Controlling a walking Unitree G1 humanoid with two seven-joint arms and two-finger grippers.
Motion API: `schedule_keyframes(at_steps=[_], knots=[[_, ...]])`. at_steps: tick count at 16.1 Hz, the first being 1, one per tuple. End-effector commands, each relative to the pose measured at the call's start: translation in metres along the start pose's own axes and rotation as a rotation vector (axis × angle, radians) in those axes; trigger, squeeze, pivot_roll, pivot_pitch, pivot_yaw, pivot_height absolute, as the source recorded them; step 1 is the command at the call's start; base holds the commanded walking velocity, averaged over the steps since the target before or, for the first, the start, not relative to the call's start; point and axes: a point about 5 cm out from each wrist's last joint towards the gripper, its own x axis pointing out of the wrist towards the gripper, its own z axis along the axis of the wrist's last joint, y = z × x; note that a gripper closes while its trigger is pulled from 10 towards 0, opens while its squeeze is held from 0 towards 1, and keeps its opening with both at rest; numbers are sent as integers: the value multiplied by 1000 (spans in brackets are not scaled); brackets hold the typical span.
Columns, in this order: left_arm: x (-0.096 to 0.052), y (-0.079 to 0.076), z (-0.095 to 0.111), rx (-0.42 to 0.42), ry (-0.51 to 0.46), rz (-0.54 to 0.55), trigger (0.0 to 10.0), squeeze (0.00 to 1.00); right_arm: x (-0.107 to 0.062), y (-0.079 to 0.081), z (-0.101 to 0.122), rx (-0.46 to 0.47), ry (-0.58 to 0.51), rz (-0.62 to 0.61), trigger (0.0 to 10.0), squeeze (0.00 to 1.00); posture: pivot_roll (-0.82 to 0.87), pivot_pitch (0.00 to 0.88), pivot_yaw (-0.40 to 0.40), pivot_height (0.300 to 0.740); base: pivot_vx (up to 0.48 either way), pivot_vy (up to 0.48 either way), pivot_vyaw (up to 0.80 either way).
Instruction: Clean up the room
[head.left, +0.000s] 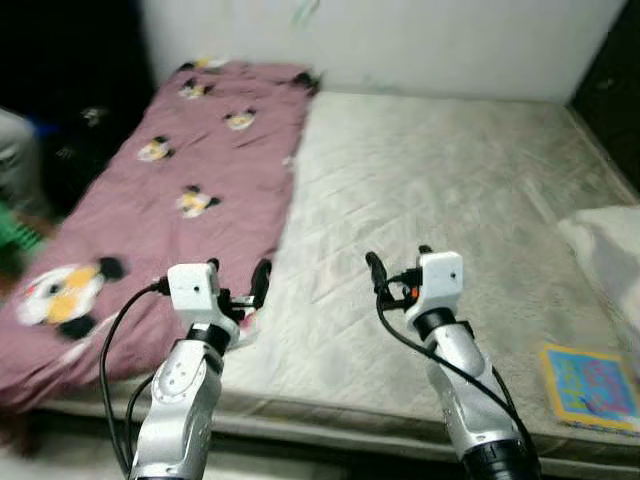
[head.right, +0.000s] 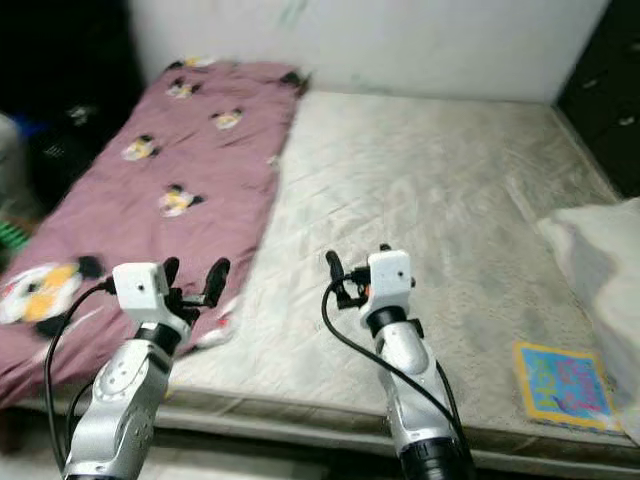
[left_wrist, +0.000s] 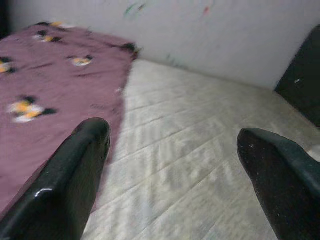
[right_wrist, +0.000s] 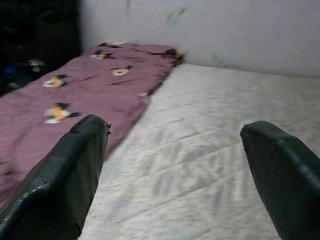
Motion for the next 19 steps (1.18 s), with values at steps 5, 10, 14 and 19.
schedule_keyframes(at_steps=[5,10,14,19], knots=[[0,-4,-2,-17,12,14,10000,0,-3,-7,-3,-7,14,-24,10000,0,24,46,19,740,0,0,0],[1,-5,-2,-19,14,5,10000,0,-3,-8,-4,-5,15,-25,10000,0,25,46,18,740,0,377,-616],[1,-5,-2,-24,14,8,10000,0,-3,-8,-4,-9,19,-24,10000,0,24,46,18,740,0,480,-125],[2,-5,-3,-33,21,14,10000,0,-2,-8,-5,-17,24,-18,10000,0,21,45,17,740,0,480,0]])
